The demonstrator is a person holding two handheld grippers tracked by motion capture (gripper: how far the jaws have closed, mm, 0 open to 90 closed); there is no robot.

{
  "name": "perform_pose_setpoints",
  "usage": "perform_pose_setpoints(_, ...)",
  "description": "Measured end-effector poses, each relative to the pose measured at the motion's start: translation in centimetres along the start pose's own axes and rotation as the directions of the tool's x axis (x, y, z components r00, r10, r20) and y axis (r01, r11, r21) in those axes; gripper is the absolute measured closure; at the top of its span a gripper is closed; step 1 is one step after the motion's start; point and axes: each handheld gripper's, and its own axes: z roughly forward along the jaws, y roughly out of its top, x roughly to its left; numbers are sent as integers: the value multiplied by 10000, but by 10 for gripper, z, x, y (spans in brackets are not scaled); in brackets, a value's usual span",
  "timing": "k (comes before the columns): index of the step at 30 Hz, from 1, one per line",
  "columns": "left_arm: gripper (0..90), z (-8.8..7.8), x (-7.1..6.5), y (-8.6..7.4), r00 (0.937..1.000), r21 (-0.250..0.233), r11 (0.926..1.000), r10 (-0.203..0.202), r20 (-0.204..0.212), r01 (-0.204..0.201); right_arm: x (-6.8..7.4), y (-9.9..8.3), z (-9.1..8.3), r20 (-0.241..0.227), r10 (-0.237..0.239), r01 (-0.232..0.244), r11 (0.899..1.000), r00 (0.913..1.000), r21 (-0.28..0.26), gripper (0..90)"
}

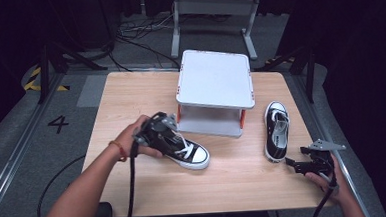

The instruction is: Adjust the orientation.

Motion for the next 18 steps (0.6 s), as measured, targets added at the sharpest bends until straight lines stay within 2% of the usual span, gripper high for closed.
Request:
perform_pose_setpoints(2,364,-9,8,-13,9995,67,9997,-221,-224,223,0,0,0,3,4,-4,10000,10000,0,153)
perform_pose_setpoints(3,346,-9,8,-13,9995,67,9997,-221,-224,223,0,0,0,3,4,-4,10000,10000,0,153)
perform_pose_setpoints(4,346,-12,13,-20,9985,322,9993,-167,-525,184,0,0,0,-1,8,-8,10000,10000,1,153)
perform_pose_setpoints(5,300,-15,19,-31,9986,458,9985,-273,-451,294,0,0,0,-8,11,-11,10000,10000,4,152)
perform_pose_setpoints(7,306,-14,22,-35,9987,559,9981,-251,-450,276,0,0,0,-8,7,-7,10000,10000,6,152)
perform_pose_setpoints(8,340,-13,26,-41,9996,653,9977,-169,-208,182,0,0,0,-5,9,-9,10000,10000,3,152)
perform_pose_setpoints(9,377,-13,26,-41,9996,653,9977,-169,-208,182,0,0,0,-5,9,-9,10000,10000,3,152)
perform_pose_setpoints(10,382,-9,27,-45,9996,1235,9923,-43,-280,77,0,0,0,5,9,-9,10000,10000,1,153)
perform_pose_setpoints(11,385,-7,29,-48,9994,1454,9892,-131,-329,178,0,0,0,5,14,-14,10000,10000,4,153)
perform_pose_setpoints(13,404,-2,32,-52,9991,1060,9937,-350,-232,372,0,0,0,5,12,-12,10000,10000,1,153)
perform_pose_setpoints(14,415,1,33,-53,9990,1021,9939,-401,-184,417,0,0,0,2,15,-15,10000,10000,2,152)
perform_pose_setpoints(15,423,1,33,-53,9990,1021,9939,-401,-184,417,0,0,0,2,15,-15,10000,10000,2,152)
perform_pose_setpoints(16,430,9,35,-50,9995,1184,9926,-271,-132,285,0,0,0,5,13,-13,10000,10000,4,153)
perform_pose_setpoints(18,499,13,35,-49,9995,1370,9900,-324,-51,328,0,0,0,9,12,-12,10000,10000,2,153)
